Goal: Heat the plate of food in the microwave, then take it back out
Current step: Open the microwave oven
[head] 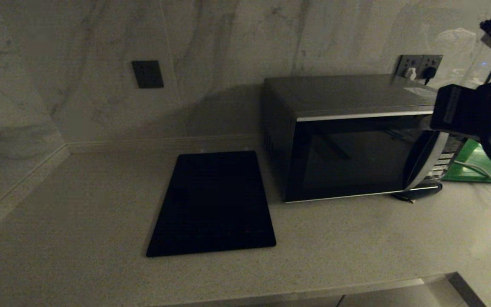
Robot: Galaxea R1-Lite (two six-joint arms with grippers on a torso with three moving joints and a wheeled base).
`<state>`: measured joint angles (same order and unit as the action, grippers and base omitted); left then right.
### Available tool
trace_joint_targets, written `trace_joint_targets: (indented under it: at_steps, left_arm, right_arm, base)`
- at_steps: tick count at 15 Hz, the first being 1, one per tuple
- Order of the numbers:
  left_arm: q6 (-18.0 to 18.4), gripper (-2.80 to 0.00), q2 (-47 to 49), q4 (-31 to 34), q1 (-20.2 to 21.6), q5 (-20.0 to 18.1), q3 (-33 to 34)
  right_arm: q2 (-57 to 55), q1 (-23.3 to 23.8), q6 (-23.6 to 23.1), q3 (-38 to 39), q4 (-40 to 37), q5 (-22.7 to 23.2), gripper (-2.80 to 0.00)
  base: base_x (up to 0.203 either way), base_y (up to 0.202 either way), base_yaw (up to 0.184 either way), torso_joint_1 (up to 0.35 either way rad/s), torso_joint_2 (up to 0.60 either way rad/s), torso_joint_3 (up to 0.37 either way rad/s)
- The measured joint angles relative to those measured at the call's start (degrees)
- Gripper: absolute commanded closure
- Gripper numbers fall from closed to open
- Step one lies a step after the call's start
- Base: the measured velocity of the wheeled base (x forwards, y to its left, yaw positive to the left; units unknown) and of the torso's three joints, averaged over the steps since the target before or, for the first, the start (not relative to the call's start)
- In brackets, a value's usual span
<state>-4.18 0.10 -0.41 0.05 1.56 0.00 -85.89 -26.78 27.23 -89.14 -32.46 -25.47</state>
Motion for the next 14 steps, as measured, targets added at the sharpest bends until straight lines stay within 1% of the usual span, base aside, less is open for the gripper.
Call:
trace_joint_targets:
  at_steps: [4, 7, 14]
  left_arm:
    - [0.0, 0.00, 0.0, 0.0, 0.0, 0.0, 0.0]
    - [0.0, 0.00, 0.0, 0.0, 0.0, 0.0, 0.0]
    - [0.0, 0.00, 0.0, 0.0, 0.0, 0.0, 0.0]
  right_arm:
    - [-6.4, -4.8, 0.4, -3.2, -0.7, -1.5, 0.00]
    - [-11.1, -6.9, 2.2, -7.2, -0.8, -2.1, 0.00]
    - [-20.8, -7.6, 2.8, -14.4, -0.6, -2.9, 0.00]
  base:
    - [0.000, 0.000, 0.000, 0.000, 0.00, 0.000]
    - [0.000, 0.000, 0.000, 0.000, 0.00, 0.000]
    - [0.000, 0.000, 0.000, 0.000, 0.00, 0.000]
